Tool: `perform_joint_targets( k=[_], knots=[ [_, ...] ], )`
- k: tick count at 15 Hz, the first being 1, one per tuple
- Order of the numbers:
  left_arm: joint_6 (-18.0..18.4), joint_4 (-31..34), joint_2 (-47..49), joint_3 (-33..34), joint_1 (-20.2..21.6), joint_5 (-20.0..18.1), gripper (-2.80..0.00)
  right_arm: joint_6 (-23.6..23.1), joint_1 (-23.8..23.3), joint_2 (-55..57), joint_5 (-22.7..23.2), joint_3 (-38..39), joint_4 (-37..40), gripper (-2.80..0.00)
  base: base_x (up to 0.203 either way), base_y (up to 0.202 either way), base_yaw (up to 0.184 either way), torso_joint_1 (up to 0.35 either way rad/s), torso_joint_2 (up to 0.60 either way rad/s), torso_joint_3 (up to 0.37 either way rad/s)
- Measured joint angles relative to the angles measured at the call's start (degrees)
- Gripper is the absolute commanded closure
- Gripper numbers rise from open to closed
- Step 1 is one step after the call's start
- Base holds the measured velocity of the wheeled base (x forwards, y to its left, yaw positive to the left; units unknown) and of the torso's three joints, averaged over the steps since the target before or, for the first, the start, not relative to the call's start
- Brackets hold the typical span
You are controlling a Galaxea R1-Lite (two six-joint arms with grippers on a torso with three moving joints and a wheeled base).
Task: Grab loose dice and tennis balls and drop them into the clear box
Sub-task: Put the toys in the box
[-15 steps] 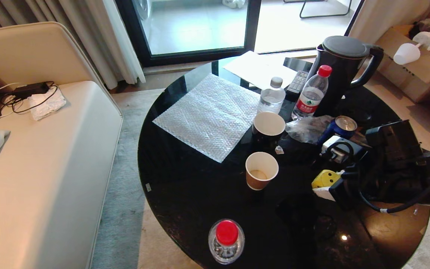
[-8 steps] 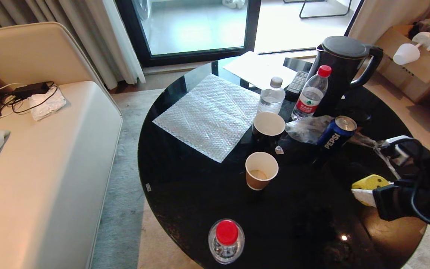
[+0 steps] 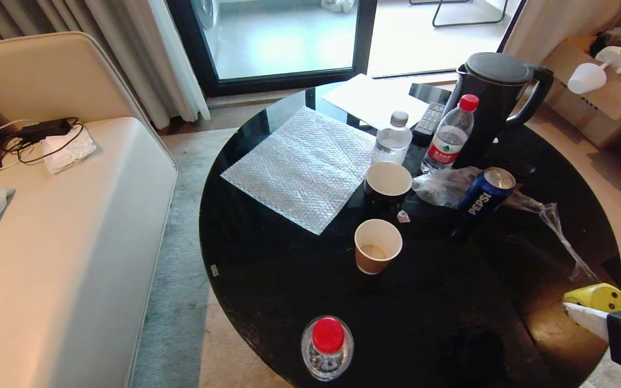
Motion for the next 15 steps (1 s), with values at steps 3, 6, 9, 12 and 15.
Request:
perform_joint_targets(
  k=[3, 6, 9, 12, 15],
  knots=[
    [0.0, 0.0, 0.0, 0.0, 0.0, 0.0, 0.0, 0.2, -1.9, -7.0, 0.2, 3.9, 0.9, 0.0, 0.0, 0.0, 0.0, 0.0, 0.0, 0.0],
    [0.0, 0.0, 0.0, 0.0, 0.0, 0.0, 0.0, 0.2, -2.9, -10.5, 1.0, 5.6, 3.9, 0.0, 0.0, 0.0, 0.0, 0.0, 0.0, 0.0],
    [0.0, 0.0, 0.0, 0.0, 0.0, 0.0, 0.0, 0.1, -5.4, -22.2, 2.4, 9.0, 10.8, 0.0, 0.0, 0.0, 0.0, 0.0, 0.0, 0.0],
    [0.0, 0.0, 0.0, 0.0, 0.0, 0.0, 0.0, 0.4, -8.4, -37.7, 3.9, 12.9, 17.3, 0.0, 0.0, 0.0, 0.0, 0.0, 0.0, 0.0],
    [0.0, 0.0, 0.0, 0.0, 0.0, 0.0, 0.0, 0.5, -10.2, -45.4, 4.7, 15.1, 20.3, 0.0, 0.0, 0.0, 0.0, 0.0, 0.0, 0.0]
  ],
)
